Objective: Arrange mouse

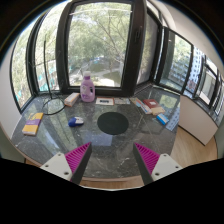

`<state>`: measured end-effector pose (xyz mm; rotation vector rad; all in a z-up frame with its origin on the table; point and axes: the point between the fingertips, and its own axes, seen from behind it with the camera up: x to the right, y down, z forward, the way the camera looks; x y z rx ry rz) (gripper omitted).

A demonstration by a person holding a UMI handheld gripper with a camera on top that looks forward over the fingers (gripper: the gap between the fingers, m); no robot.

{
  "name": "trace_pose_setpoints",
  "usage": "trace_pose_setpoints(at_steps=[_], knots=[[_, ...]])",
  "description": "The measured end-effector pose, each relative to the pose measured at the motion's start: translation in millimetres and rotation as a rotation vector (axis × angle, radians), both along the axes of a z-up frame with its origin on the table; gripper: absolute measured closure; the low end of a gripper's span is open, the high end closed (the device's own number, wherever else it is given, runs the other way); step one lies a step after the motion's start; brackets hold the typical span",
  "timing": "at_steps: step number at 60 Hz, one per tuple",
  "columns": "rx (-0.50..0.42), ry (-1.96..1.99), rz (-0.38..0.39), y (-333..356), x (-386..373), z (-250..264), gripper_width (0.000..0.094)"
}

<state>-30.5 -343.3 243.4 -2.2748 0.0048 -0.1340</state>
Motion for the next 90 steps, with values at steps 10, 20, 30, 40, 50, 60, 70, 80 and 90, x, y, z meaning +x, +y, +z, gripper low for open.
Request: trace_pose_setpoints(at_steps=[10, 20, 30, 40, 50, 60, 70, 80, 90], knots=[[-0.062, 0.02, 0.01, -11.2, -19.7, -47.2, 0.0083], [-0.103, 0.081, 0.027, -8.3, -69.4, -106.8, 0.0084], [-0.074, 0.204, 0.07, 25.2, -154.7, -150.9, 0.0078], [0.032, 0.235, 0.115, 103.0, -223.9, -176.0, 0.0077], [0.093, 0.194, 0.093, 192.2, -251.9, -207.0, 0.0081], [0.075, 0.202, -0.001, 257.0, -250.5, -236.6, 0.0083], [0.062, 0.236, -0.079, 299.2, -241.0, -248.3, 0.0081], [0.064, 0.225, -0.085, 334.5, -244.4, -251.0, 0.0083], [0.053, 0.11, -0.049, 360.0, -248.0, -258.5, 0.0184]])
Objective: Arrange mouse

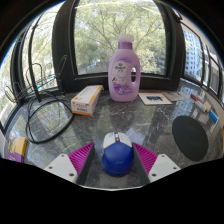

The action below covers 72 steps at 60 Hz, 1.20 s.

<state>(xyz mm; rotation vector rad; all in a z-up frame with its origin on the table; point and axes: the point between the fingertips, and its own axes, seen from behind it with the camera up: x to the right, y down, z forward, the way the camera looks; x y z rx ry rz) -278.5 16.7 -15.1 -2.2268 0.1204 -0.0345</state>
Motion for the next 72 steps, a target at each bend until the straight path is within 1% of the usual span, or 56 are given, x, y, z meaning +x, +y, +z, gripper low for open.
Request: trace_pose_setpoints(at_steps=[4, 6, 10, 14, 19, 24, 27, 29, 33, 37, 41, 43, 46, 48, 50, 52, 53, 54, 57, 58, 62, 65, 72], knots=[[0.003, -0.04, 0.01, 6.2, 0.7, -0.4, 0.0303], [0.003, -0.035, 0.02, 7.6, -1.0, -1.2, 0.0417], [0.004, -0.042, 0.033, 7.8, -1.4, -1.0, 0.0452], [-0.001, -0.045, 0.045, 7.3, -2.2, -1.6, 0.0519], [-0.009, -0.028, 0.079, 7.3, -5.4, 0.9, 0.0577], [0.001, -0.002, 0.121, 7.9, -9.6, 11.7, 0.0589], [0.049, 0.008, 0.162, 12.0, -13.4, 39.1, 0.0586], [0.105, 0.029, 0.18, 16.2, -14.2, 68.0, 0.0589], [0.237, 0.056, 0.218, 19.1, -7.6, 144.8, 0.0589], [0.387, 0.09, 0.222, 21.7, 19.0, 228.0, 0.0591], [0.527, 0.106, 0.192, 19.0, 64.5, 299.5, 0.0593], [0.547, 0.088, 0.175, 19.5, 90.8, 313.8, 0.0592], [0.56, 0.079, 0.141, 17.3, 133.2, 317.7, 0.0592], [0.536, 0.068, 0.127, 20.3, 157.7, 310.5, 0.0592], [0.493, 0.059, 0.102, 20.7, 183.9, 287.9, 0.0593], [0.441, 0.06, 0.076, 21.4, 206.8, 259.2, 0.0593], [0.417, 0.055, 0.07, 14.0, 219.4, 235.8, 0.0594], [0.38, 0.055, 0.058, 19.6, 225.0, 227.4, 0.0594], [0.284, 0.046, 0.035, 17.3, 247.8, 178.2, 0.0593], [0.259, 0.04, 0.032, 10.0, 255.3, 153.0, 0.059], [0.147, 0.025, 0.031, 1.1, 267.2, 102.7, 0.059], [0.092, 0.034, 0.029, -3.9, 272.9, 65.8, 0.0584], [0.006, 0.056, 0.044, -13.2, 274.8, 23.1, 0.0519]])
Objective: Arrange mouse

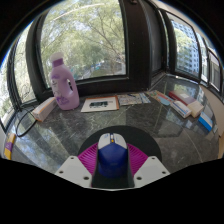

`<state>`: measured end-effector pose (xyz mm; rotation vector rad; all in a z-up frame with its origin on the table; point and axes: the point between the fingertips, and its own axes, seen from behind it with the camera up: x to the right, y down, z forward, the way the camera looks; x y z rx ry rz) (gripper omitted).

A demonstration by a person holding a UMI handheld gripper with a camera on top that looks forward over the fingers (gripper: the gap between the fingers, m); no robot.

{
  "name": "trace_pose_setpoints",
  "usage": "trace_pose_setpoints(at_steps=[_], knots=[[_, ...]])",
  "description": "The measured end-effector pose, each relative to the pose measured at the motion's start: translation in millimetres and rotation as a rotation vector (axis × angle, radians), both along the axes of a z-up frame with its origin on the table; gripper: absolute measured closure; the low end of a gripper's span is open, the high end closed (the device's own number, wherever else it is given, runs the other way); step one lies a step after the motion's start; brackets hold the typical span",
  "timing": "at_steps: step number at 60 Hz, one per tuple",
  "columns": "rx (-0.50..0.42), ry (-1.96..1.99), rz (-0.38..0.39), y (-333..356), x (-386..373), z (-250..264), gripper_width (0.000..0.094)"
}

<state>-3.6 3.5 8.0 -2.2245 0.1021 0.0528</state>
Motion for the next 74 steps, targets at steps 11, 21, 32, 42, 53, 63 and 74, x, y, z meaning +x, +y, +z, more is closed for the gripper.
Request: trace_pose_setpoints(at_steps=[11, 21, 32, 42, 53, 63, 74], knots=[[-0.035, -0.029, 0.027, -13.9, 5.9, -12.6, 0.0277], [0.016, -0.064, 0.038, -34.3, 3.5, 29.1, 0.0068], [0.094, -0.09, 0.003, -85.4, 0.4, 87.3, 0.0076], [0.165, -0.125, -0.026, -149.4, -6.0, 135.9, 0.0078], [0.193, -0.146, -0.026, -216.4, -17.0, 163.9, 0.0081], [0.206, -0.16, -0.02, -254.9, -25.8, 176.0, 0.0081], [0.228, -0.171, -0.02, -268.7, -27.1, 186.5, 0.008]])
